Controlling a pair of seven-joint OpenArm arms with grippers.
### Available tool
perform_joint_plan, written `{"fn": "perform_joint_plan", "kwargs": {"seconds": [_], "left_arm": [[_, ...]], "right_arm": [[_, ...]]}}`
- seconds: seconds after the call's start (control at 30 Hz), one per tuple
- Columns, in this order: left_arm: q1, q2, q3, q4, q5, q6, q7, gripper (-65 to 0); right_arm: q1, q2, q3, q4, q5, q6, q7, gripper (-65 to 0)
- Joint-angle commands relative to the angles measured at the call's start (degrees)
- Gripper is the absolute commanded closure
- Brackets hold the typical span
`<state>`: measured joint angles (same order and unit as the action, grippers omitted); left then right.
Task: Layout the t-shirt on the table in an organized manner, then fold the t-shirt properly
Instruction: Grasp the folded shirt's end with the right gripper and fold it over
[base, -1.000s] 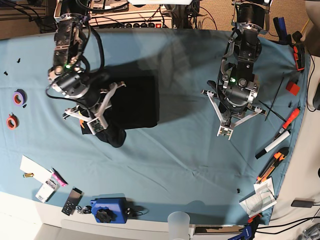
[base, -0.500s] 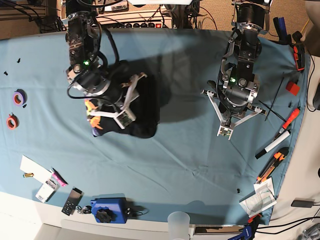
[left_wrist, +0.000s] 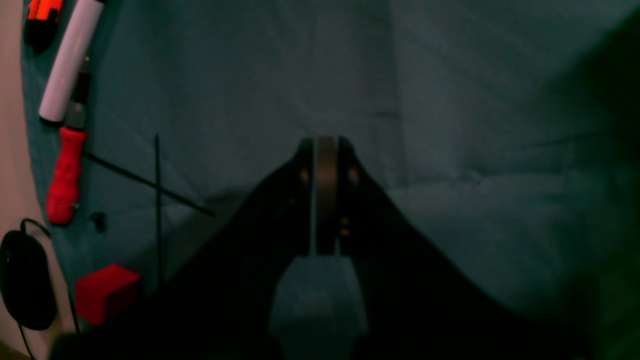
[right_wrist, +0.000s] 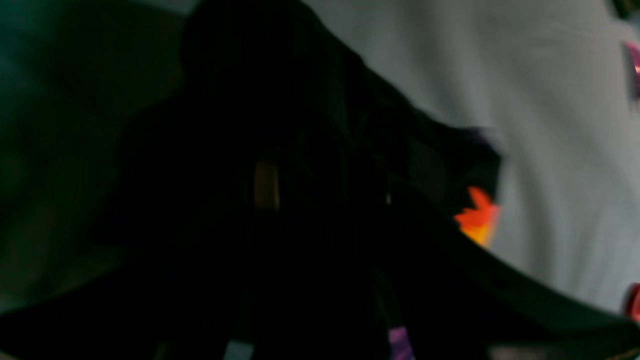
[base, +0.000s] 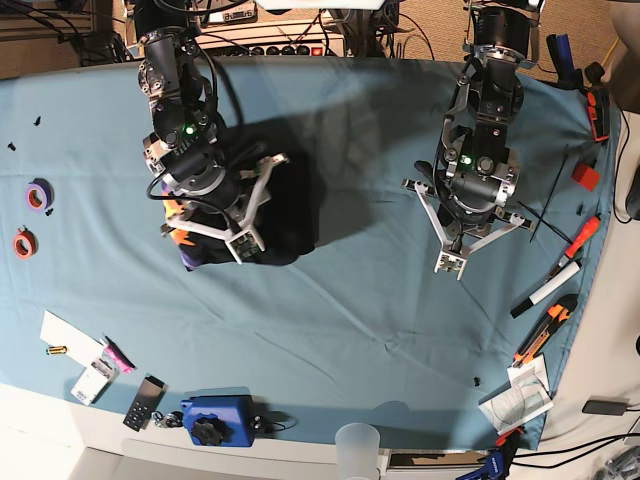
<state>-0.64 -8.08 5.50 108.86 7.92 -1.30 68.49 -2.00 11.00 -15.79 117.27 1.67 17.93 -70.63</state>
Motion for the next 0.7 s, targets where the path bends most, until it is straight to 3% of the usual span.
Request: {"fn": "perform_joint_plan", "kwargs": {"seconds": [0.0, 0.23, 0.5, 0.67], "left_arm": [[-0.79, -0.04, -0.13, 0.92, 0.39, 0.24, -1.05, 0.0], [-0.76, -0.04, -0.13, 0.92, 0.28, 0.24, -1.44, 0.0], [-0.76, -0.04, -0.13, 0.92, 0.17, 0.24, -1.75, 0.0], [-0.76, -0.04, -0.13, 0.92, 0.15, 0.24, -2.12, 0.0]], "right_arm": [[0.87, 0.11, 0.13, 0.96, 0.02, 0.28, 1.55, -21.2], [0.90, 0.09, 0.13, 0.96, 0.48, 2.64, 4.24, -24.8], [2.05, 0.07, 0.09, 0.96, -1.49, -1.33, 2.12, -25.1], [6.05, 0.09, 0.09, 1.18, 6.36, -1.29, 4.13, -25.1]]}}
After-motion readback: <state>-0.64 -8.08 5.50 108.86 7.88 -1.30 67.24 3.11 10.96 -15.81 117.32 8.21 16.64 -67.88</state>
